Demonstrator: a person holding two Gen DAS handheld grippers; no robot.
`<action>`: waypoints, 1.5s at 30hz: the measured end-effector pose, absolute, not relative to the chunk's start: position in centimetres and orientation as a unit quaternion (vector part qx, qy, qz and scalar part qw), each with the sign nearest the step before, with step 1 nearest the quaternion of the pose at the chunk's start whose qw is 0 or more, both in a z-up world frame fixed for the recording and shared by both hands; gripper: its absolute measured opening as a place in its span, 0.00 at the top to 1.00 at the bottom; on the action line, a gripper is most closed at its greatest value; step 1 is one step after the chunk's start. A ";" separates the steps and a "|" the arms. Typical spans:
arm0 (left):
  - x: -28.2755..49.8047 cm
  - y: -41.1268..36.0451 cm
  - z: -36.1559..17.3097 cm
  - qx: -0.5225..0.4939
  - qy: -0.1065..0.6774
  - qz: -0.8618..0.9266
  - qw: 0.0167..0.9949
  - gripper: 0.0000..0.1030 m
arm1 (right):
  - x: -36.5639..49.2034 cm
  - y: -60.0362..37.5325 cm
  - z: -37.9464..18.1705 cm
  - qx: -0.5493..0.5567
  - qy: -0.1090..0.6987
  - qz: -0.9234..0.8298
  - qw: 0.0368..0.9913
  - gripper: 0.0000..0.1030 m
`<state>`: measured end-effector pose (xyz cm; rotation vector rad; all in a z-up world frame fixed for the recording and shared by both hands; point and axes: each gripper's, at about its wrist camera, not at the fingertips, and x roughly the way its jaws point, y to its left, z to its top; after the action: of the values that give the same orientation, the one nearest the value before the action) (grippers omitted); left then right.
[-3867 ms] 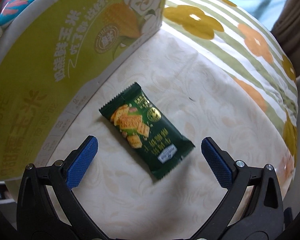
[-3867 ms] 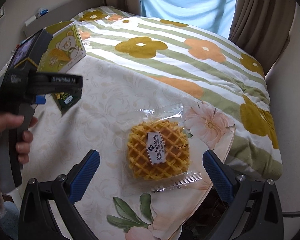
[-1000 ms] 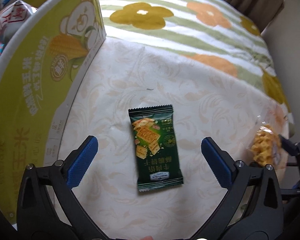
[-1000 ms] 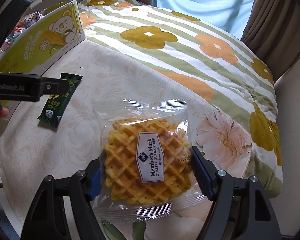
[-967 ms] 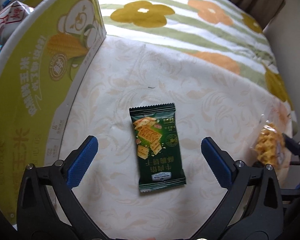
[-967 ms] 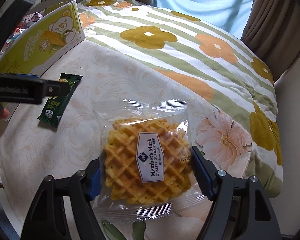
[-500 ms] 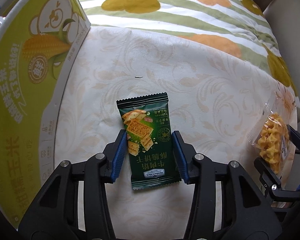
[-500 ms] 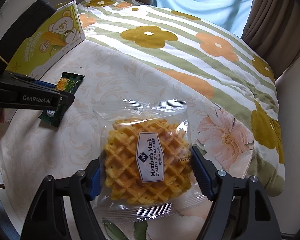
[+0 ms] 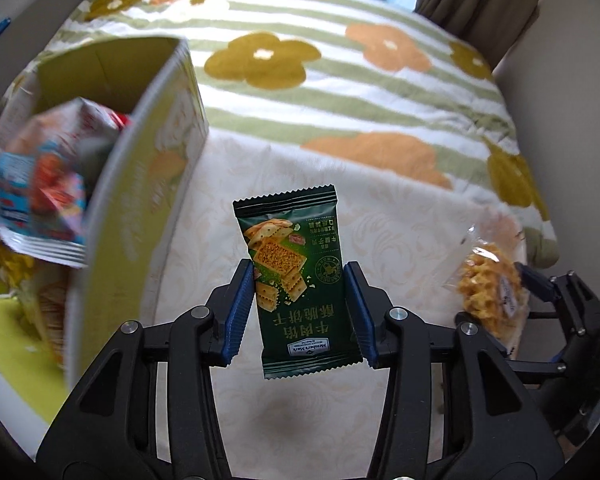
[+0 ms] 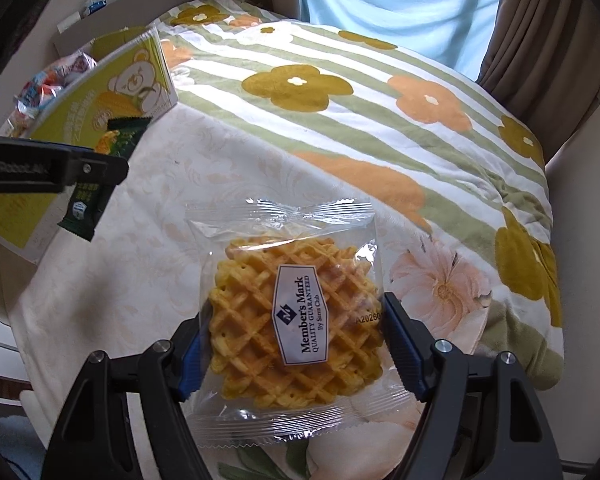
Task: Organize snacks
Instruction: 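Drop the green packet into the box with the left tool while the right tool drops the waffle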
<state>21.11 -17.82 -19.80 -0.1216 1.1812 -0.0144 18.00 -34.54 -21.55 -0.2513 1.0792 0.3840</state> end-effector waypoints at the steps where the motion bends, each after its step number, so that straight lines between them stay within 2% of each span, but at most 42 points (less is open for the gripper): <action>1: 20.8 -17.4 -18.6 -0.063 0.547 -0.010 0.834 0.60 | 17.9 -34.2 -20.7 -0.116 0.505 0.181 0.836 0.30; 9: 18.1 -11.7 -10.2 -0.093 0.481 -0.032 0.871 0.60 | 17.2 -29.6 -13.5 -0.120 0.460 0.190 0.859 0.30; 18: 16.1 0.0 -6.0 -0.098 0.448 -0.027 0.888 0.60 | 16.4 -21.1 -7.1 -0.071 0.429 0.203 0.878 0.30; 30: 19.6 12.4 -9.8 -0.069 0.497 -0.042 0.864 0.60 | 17.7 -7.7 -5.6 -0.055 0.422 0.210 0.880 0.30; 42: 23.5 12.9 -13.5 -0.033 0.518 -0.085 0.850 0.59 | 19.9 -4.1 -7.7 -0.022 0.465 0.186 0.865 0.30; 43: 23.5 12.7 -13.5 -0.031 0.517 -0.087 0.851 0.58 | 20.0 -4.2 -7.7 -0.020 0.467 0.183 0.865 0.30; 44: 23.5 12.5 -13.6 -0.026 0.514 -0.089 0.853 0.49 | 20.2 -4.4 -7.9 -0.015 0.469 0.181 0.864 0.30; 45: 23.4 12.3 -13.5 -0.022 0.511 -0.087 0.855 0.22 | 20.4 -4.4 -8.0 -0.010 0.470 0.181 0.864 0.30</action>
<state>23.43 12.31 -13.55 -0.0469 1.0749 -0.1832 20.40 -4.44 -7.97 -0.0213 0.9844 0.3788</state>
